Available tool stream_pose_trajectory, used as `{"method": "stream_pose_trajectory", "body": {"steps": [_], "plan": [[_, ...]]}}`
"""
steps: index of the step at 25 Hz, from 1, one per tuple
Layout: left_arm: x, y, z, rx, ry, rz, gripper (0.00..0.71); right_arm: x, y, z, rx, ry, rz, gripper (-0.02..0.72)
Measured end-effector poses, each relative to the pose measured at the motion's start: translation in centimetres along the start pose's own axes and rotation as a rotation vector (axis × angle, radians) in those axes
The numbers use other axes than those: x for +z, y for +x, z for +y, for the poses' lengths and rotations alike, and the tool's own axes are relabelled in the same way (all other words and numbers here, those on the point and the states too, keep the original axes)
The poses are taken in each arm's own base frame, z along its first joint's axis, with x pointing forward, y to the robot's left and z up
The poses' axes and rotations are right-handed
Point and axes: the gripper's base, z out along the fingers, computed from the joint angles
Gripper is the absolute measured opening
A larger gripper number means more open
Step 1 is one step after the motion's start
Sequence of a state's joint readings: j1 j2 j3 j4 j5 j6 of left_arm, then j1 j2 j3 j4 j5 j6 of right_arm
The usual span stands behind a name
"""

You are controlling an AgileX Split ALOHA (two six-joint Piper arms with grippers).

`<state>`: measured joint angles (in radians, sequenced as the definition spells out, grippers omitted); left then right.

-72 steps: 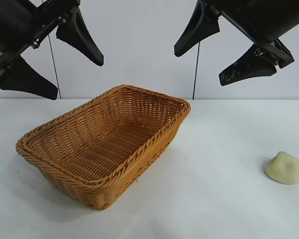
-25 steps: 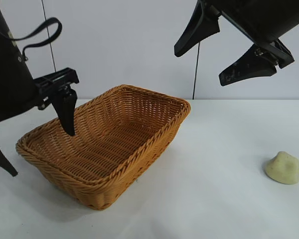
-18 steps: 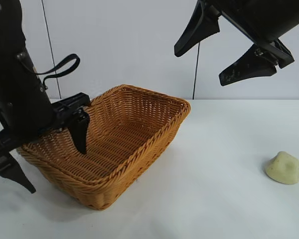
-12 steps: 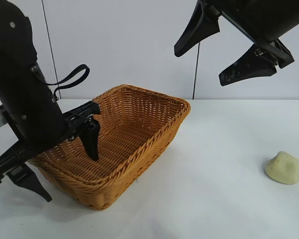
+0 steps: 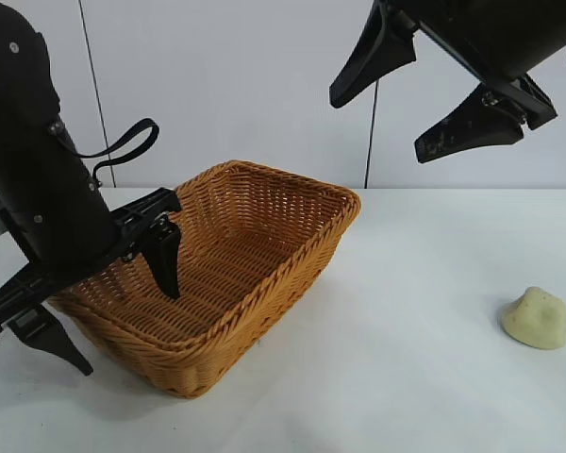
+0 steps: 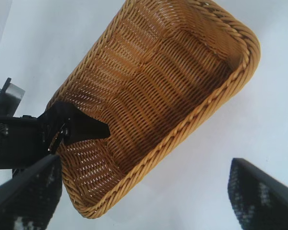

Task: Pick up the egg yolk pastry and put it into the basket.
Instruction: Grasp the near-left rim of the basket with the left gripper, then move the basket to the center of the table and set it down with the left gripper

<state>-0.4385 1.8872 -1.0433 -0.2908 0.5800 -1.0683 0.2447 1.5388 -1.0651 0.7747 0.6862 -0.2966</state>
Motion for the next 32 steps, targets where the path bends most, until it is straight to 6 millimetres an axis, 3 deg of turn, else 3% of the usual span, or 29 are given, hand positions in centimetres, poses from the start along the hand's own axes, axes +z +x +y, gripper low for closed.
{"method": "stream_pose_trajectory", "body": {"steps": [5,12,18,21,27,32], "plan": [[0.0,0.0,0.0,0.0,0.0,0.0,0.56,0.0,0.0,0.0,-0.002,0.001,0.001,0.67],[0.0,0.1,0.2,-0.015,-0.026,0.014,0.367,0.0,0.0,0.0,-0.002,0.001,0.001,0.67],[0.0,0.2,0.4,-0.031,-0.046,0.024,0.161,0.0,0.0,0.0,0.001,0.001,0.001,0.67],[0.0,0.0,0.3,-0.051,-0.032,0.017,0.097,0.0,0.0,0.0,0.003,0.001,0.001,0.67],[-0.2,0.0,0.2,-0.032,-0.022,0.017,0.083,0.0,0.0,0.0,0.006,0.001,0.001,0.67],[-2.7,-0.8,-0.1,0.0,0.03,0.006,0.082,0.0,0.0,0.0,0.007,0.001,0.001,0.67]]}}
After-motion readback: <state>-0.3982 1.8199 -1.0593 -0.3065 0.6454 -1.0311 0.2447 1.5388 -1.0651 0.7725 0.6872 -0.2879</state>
